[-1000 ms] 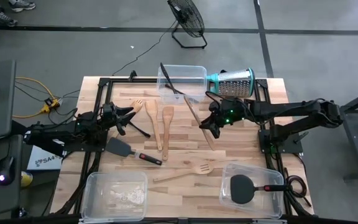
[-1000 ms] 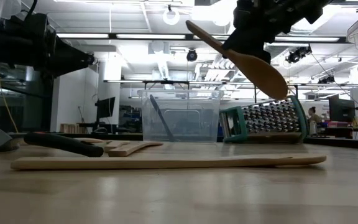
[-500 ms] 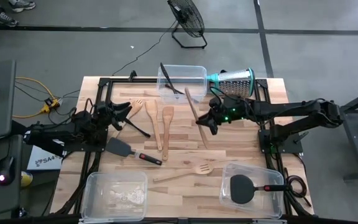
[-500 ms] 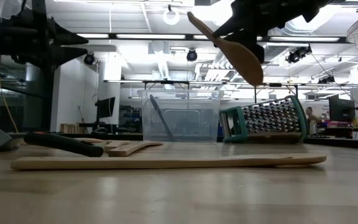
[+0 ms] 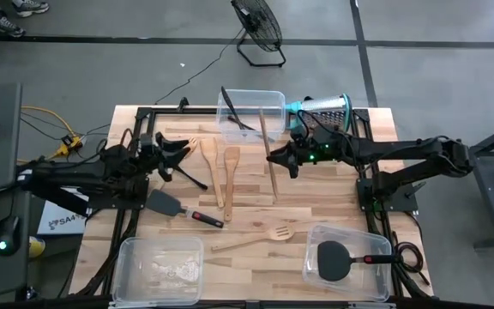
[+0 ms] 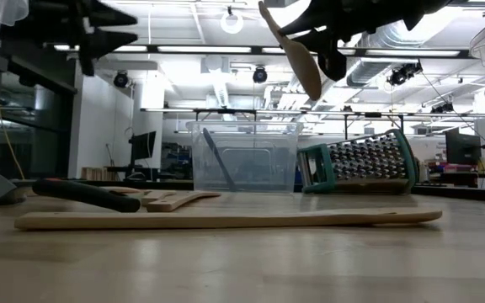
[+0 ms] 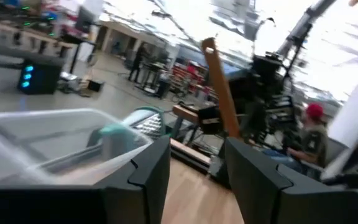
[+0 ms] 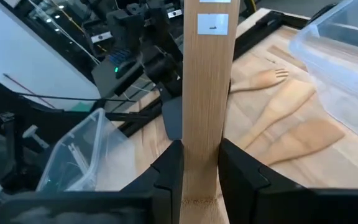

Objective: Pick & Place Kitchen Items
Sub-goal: Put the brown spatula into the bottom left transparent bin

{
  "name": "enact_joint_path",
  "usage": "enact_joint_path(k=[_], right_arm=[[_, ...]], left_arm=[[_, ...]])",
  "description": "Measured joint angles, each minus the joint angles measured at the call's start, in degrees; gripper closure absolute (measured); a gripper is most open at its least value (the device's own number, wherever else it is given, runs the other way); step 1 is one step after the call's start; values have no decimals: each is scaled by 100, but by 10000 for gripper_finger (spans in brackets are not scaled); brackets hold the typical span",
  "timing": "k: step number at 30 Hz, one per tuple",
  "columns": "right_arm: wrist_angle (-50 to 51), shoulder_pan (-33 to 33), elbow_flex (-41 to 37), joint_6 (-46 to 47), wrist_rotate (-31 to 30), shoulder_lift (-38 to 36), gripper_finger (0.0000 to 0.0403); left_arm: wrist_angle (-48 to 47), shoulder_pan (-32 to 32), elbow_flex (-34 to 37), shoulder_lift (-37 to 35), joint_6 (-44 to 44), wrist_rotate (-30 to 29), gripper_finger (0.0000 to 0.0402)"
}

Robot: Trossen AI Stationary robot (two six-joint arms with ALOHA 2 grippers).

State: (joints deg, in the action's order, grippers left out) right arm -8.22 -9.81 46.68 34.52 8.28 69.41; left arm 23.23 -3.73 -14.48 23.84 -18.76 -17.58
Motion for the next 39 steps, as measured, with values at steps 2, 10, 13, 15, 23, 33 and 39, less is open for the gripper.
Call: enact_joint_path(k=[2,10,13,15,23,33,39], right_arm=[[-93,-45,2,-2,84,0,331],[-238,-49,2,-48,235,0,331],[-303,-49,2,-96,241,0,331],[-359,-49,2,-144,245,0,331],[-413,-42,2,-208,412,0,331],[-438,-25,2,-390,860,0,331],[-574,-25,2,-545,1148,0,331]], left_arm=[[276,0,-200,450,82,71,239],[725,-2,-1167,2168,43,13,147],[718,-2,-1637,2768,47,40,127],[714,-2,-1964,3176,48,52,122],[687,-5,-3083,4525,47,362,121],[725,-7,-3740,5230,-149,753,121],[724,-4,-3816,5330,-443,838,121]])
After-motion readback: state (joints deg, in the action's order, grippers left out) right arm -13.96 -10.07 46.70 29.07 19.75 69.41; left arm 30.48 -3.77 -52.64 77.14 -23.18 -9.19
